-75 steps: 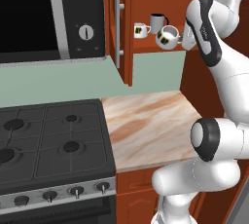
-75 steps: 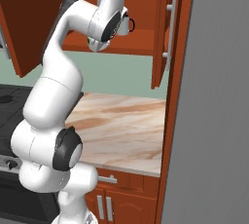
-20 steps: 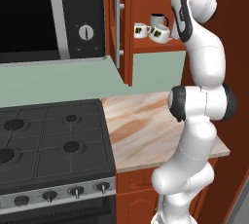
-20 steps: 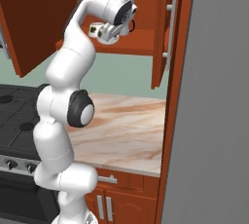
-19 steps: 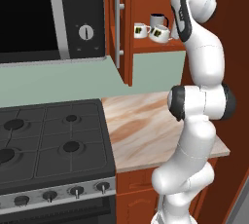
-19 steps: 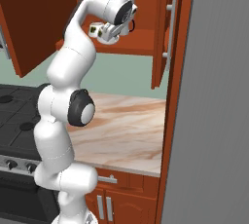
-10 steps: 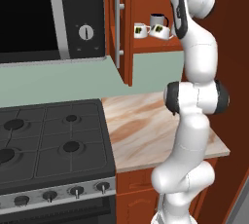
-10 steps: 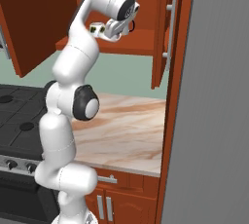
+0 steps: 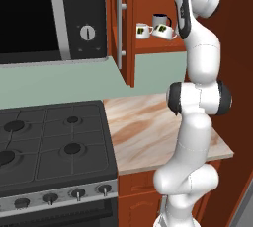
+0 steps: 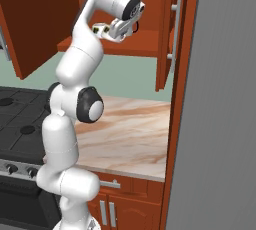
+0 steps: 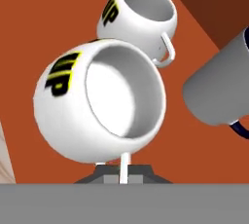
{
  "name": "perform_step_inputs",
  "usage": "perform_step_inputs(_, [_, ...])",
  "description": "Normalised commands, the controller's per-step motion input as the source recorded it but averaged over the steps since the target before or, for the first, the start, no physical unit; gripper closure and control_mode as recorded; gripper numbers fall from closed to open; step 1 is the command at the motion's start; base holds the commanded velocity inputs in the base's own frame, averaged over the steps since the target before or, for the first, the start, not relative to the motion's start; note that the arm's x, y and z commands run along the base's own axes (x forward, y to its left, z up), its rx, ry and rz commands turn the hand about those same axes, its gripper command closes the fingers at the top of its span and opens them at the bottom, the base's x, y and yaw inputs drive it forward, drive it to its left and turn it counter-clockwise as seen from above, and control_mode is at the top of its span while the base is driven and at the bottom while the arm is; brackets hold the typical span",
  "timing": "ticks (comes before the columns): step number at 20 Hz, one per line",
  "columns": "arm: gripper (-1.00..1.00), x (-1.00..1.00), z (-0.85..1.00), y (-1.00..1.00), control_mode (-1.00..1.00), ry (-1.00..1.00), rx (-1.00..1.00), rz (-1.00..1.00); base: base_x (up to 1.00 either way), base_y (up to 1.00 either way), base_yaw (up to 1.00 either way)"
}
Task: Pick the mug on the counter and place it in the cabinet with the handle facing the right, like the mugs already inside.
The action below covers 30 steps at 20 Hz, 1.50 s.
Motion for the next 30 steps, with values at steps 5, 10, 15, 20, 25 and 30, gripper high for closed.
perform_step_inputs(5, [1.00,0.00,0.00,-0.19,-1.00,-0.01,0.00,0.02,0.00,0.00,0.00])
perform_step_inputs(10, [1.00,0.00,0.13,-0.08,-1.00,-0.03,0.00,0.03,0.00,0.00,0.00])
perform_step_inputs(15, [1.00,-0.02,0.12,-0.07,-1.00,-0.02,0.00,0.03,0.00,0.00,0.00])
perform_step_inputs(20, [1.00,-0.82,-0.06,-0.01,-1.00,-0.11,0.05,0.00,0.00,0.00,0.00])
perform_step_inputs(25, [1.00,-1.00,-0.09,0.07,-1.00,-0.12,0.10,0.00,0.00,0.00,0.00])
perform_step_inputs(30, [1.00,-1.00,-0.36,0.62,-1.00,-0.10,0.02,0.00,0.00,0.00,0.00])
